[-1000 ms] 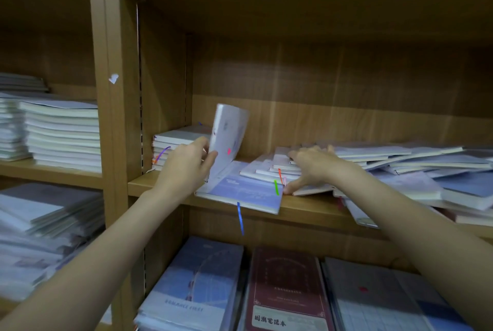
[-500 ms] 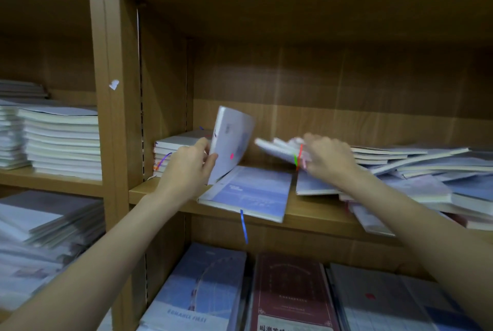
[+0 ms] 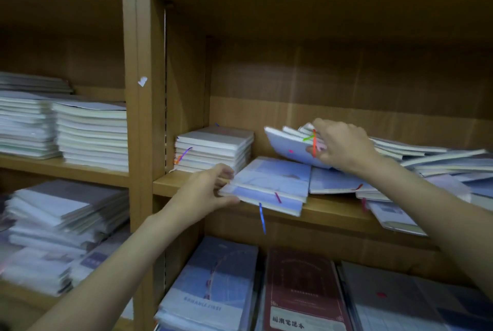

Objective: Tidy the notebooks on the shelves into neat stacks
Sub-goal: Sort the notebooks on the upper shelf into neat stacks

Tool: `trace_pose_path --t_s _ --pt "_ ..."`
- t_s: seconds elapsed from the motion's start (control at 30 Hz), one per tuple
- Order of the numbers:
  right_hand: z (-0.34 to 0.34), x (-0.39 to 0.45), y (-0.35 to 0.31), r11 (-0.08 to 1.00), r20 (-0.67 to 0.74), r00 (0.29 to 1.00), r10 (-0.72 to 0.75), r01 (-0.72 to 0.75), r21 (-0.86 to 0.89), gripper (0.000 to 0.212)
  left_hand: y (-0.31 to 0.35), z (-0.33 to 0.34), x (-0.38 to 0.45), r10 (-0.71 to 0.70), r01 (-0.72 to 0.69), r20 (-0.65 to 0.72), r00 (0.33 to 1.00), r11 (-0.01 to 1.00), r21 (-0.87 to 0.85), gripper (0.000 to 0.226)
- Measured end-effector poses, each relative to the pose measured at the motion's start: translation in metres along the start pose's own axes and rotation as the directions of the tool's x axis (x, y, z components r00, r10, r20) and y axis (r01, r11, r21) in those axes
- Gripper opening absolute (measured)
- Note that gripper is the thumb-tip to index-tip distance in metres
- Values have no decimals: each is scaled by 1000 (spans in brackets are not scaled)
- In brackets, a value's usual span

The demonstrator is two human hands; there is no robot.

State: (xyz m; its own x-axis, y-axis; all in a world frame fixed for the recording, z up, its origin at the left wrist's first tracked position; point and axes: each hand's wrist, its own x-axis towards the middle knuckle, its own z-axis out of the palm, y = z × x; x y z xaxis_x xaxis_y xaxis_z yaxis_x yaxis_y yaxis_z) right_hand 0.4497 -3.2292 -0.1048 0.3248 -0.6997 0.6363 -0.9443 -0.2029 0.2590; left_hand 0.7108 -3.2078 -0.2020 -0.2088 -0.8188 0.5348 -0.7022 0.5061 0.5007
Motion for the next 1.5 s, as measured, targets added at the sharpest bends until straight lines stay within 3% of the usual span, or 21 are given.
trace_pose_path --t_s 0.1,0.2,0.27,0.37,0.47,0.57,0.73,0.87,1.0,1.2,1.33,1.5 --pt "2 -10 -23 977 7 986 -166 165 -132 35 5 6 10 -68 60 -86 994 994 -87 64" --pt "6 -5 -32 954 51 971 -232 237 -183 41 6 9 18 -109 98 -130 985 991 -90 67" --pt "7 6 -30 958 134 957 -259 272 -89 49 5 13 24 -151 135 -187 971 986 -99 60" --pt "-1 13 -25 936 208 938 -277 215 279 50 1 18 30 -178 176 -227 958 984 -32 53" --pt "-14 10 -5 933 140 965 -223 170 317 30 -2 21 28 -103 129 -217 971 986 108 46" --pt "-21 -5 28 938 210 967 -142 64 340 24 6 24 25 -9 39 -200 980 988 147 46" --pt "-10 -34 73 971 419 907 -29 -74 228 46 25 33 35 115 -90 -137 984 980 180 54" --pt "-5 -44 93 961 463 886 37 -158 225 58 39 38 46 249 -230 -39 968 937 262 63" --pt "-4 -46 117 956 492 867 85 -210 204 62 51 46 59 257 -253 27 966 920 300 72" --pt "10 -48 139 998 360 931 57 -54 -18 51 47 55 65 157 -159 26 987 971 177 81" --pt "23 -48 139 984 257 966 22 24 -176 47 45 54 69 192 -200 78 978 973 114 83" --pt "19 -46 138 984 302 953 9 45 -172 49 47 55 75 220 -244 150 964 956 166 73"
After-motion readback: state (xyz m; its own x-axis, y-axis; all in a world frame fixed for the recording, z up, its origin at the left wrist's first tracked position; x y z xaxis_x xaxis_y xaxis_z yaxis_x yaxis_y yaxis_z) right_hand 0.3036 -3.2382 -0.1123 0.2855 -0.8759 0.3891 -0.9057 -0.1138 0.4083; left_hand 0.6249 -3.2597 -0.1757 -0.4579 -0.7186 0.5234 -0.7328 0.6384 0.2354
